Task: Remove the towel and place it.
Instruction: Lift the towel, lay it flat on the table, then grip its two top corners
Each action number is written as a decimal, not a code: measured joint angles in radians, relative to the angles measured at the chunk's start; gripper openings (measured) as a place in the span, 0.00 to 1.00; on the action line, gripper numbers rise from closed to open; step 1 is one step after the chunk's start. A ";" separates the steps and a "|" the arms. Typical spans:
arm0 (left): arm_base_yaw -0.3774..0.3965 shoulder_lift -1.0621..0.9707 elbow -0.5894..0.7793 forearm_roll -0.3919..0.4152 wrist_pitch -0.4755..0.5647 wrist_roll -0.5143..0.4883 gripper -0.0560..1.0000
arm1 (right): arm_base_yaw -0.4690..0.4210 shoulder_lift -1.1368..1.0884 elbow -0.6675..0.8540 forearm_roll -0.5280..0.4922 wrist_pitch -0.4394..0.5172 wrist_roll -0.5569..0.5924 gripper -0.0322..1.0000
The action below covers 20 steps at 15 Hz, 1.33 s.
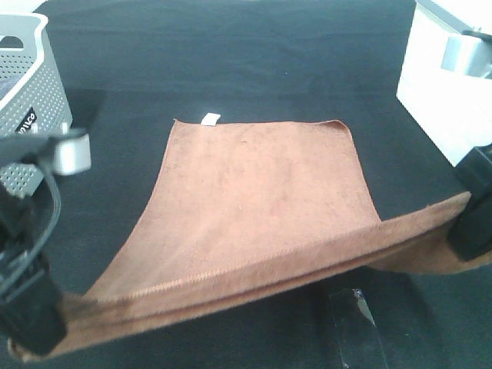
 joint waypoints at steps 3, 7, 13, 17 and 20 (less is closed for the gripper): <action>0.000 0.004 0.024 -0.008 0.000 0.000 0.05 | 0.000 -0.001 0.106 0.018 0.001 0.000 0.03; 0.000 0.004 0.059 -0.031 0.000 0.027 0.05 | 0.000 -0.001 0.172 0.032 -0.002 0.000 0.03; 0.000 0.018 0.124 -0.045 0.000 0.027 0.05 | 0.000 -0.003 0.270 0.118 -0.002 -0.007 0.03; 0.000 0.088 0.131 -0.074 -0.001 0.033 0.05 | 0.000 0.007 0.300 0.116 -0.004 -0.016 0.03; 0.000 0.177 0.130 -0.084 -0.002 0.042 0.05 | 0.000 0.128 0.300 0.117 -0.028 -0.051 0.03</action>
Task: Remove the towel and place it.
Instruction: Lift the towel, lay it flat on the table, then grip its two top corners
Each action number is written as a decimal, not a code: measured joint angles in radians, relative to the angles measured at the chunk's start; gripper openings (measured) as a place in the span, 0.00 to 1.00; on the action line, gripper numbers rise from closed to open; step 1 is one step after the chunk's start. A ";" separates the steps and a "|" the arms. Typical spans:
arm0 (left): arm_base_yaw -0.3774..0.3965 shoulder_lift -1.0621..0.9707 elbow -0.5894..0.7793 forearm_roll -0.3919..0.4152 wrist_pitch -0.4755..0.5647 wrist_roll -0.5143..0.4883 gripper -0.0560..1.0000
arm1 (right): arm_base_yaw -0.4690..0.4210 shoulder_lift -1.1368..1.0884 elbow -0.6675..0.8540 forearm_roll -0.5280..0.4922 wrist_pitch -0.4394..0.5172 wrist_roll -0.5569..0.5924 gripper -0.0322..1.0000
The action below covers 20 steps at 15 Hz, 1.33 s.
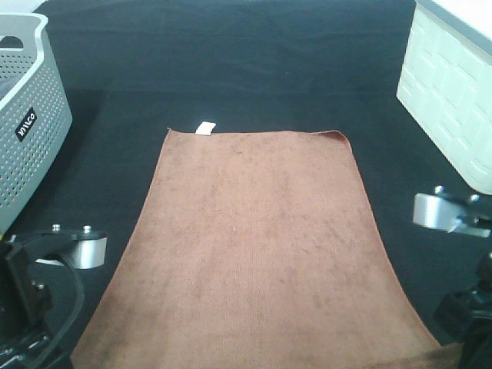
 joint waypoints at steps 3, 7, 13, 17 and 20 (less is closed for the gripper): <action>0.000 0.031 0.000 -0.019 0.000 0.000 0.05 | -0.004 0.113 0.000 -0.003 -0.021 -0.048 0.03; -0.003 0.097 -0.022 -0.012 -0.001 0.003 0.05 | -0.004 0.168 0.000 0.052 -0.075 -0.094 0.03; -0.106 0.164 -0.095 -0.057 -0.036 0.003 0.05 | -0.008 0.168 0.000 0.067 -0.077 -0.114 0.03; -0.118 0.181 -0.098 -0.089 -0.055 0.003 0.06 | -0.008 0.168 0.000 0.099 -0.076 -0.115 0.08; -0.162 0.181 -0.100 -0.101 -0.066 0.003 0.28 | -0.008 0.168 0.000 0.120 -0.074 -0.115 0.31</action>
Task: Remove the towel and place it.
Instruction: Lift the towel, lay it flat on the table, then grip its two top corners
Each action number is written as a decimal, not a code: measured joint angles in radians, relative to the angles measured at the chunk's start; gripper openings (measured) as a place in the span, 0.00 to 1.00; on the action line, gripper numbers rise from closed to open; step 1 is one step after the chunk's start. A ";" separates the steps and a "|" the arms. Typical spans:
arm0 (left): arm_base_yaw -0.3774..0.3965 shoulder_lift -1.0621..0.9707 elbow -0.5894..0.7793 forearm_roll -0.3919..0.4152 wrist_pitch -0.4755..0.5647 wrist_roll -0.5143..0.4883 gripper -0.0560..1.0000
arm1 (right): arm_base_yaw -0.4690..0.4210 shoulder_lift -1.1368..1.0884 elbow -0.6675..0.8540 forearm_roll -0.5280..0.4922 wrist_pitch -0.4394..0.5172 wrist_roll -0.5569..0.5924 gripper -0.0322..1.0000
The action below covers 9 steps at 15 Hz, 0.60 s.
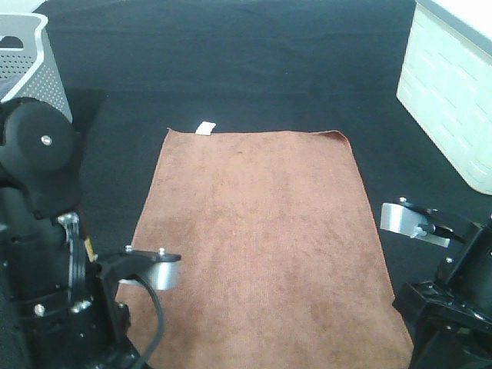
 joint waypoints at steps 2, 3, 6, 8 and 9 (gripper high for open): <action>-0.053 0.000 0.000 -0.009 -0.034 0.000 0.48 | 0.000 0.000 0.000 0.011 -0.001 0.000 0.48; -0.091 0.000 0.000 -0.015 -0.063 -0.030 0.57 | 0.000 0.000 0.000 0.016 -0.001 0.000 0.57; -0.109 0.000 0.000 -0.014 -0.067 -0.094 0.64 | 0.000 0.000 0.000 0.016 -0.002 0.000 0.64; -0.111 0.000 0.000 -0.005 -0.064 -0.101 0.65 | 0.000 0.000 0.000 0.016 -0.025 0.000 0.65; -0.111 0.000 0.000 -0.004 -0.064 -0.101 0.65 | 0.000 0.000 0.000 0.016 -0.043 0.001 0.65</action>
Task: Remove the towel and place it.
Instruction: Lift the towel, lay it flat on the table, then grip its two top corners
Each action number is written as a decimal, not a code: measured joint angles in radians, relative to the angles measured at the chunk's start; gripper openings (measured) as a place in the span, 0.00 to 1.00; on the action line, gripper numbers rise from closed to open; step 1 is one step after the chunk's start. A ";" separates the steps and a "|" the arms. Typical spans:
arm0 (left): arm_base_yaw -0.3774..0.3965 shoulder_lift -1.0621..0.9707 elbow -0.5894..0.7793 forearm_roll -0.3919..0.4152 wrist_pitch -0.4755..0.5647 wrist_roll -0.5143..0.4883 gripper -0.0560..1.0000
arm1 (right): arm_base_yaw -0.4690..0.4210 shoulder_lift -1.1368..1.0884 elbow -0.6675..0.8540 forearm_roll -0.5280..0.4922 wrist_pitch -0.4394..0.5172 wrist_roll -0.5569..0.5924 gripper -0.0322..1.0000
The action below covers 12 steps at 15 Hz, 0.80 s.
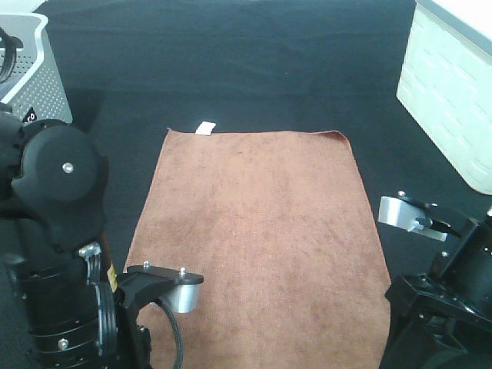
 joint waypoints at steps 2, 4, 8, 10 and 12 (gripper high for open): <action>0.000 0.000 0.000 0.000 -0.006 0.012 0.65 | 0.000 0.000 0.000 0.000 -0.016 0.002 0.65; 0.002 0.000 -0.001 0.004 -0.031 0.049 0.65 | 0.000 0.000 0.000 0.000 -0.043 0.045 0.65; 0.002 0.000 -0.054 0.093 -0.024 0.053 0.65 | 0.000 -0.013 0.000 -0.010 -0.067 0.119 0.74; 0.002 0.000 -0.089 0.138 -0.018 0.053 0.65 | 0.000 -0.057 -0.002 -0.010 -0.069 0.141 0.76; 0.002 0.000 -0.103 0.177 -0.023 0.053 0.65 | 0.000 -0.092 -0.027 -0.014 -0.079 0.169 0.76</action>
